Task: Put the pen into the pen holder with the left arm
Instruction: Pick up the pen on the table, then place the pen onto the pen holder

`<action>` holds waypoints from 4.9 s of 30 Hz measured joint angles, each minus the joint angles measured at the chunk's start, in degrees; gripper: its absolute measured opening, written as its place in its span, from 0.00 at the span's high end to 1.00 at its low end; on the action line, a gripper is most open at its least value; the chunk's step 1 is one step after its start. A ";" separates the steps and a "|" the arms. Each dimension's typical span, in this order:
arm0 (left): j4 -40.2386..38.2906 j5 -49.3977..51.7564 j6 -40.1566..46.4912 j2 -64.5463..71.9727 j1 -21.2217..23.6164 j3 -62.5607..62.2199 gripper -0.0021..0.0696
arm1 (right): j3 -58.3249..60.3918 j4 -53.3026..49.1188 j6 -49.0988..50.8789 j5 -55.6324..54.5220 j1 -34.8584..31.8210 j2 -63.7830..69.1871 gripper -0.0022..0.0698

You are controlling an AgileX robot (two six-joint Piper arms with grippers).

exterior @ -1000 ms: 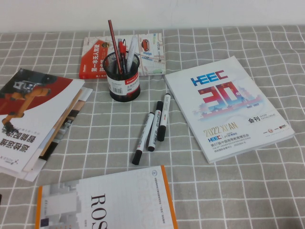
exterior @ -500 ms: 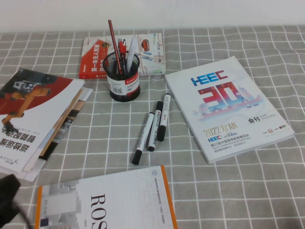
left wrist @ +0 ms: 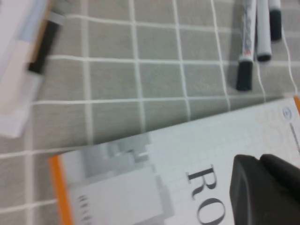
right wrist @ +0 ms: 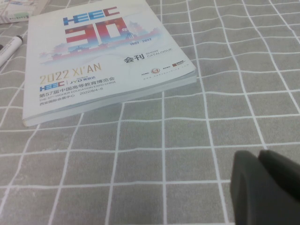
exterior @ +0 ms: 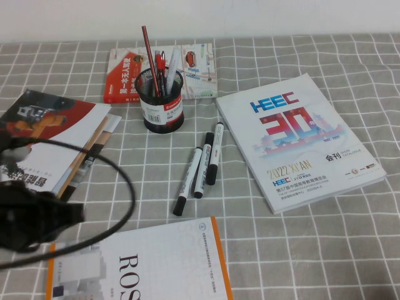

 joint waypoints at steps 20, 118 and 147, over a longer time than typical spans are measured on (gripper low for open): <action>11.36 6.72 -7.16 38.43 -23.26 -33.65 0.98 | 0.00 0.00 0.00 0.00 0.00 0.00 0.99; 25.89 -69.10 -11.25 29.26 -15.50 -16.47 0.82 | 0.00 0.89 0.00 0.00 0.00 0.00 0.99; 43.92 -85.72 -33.25 53.38 -6.44 -25.91 0.82 | 0.00 1.10 0.00 0.00 0.00 0.00 0.99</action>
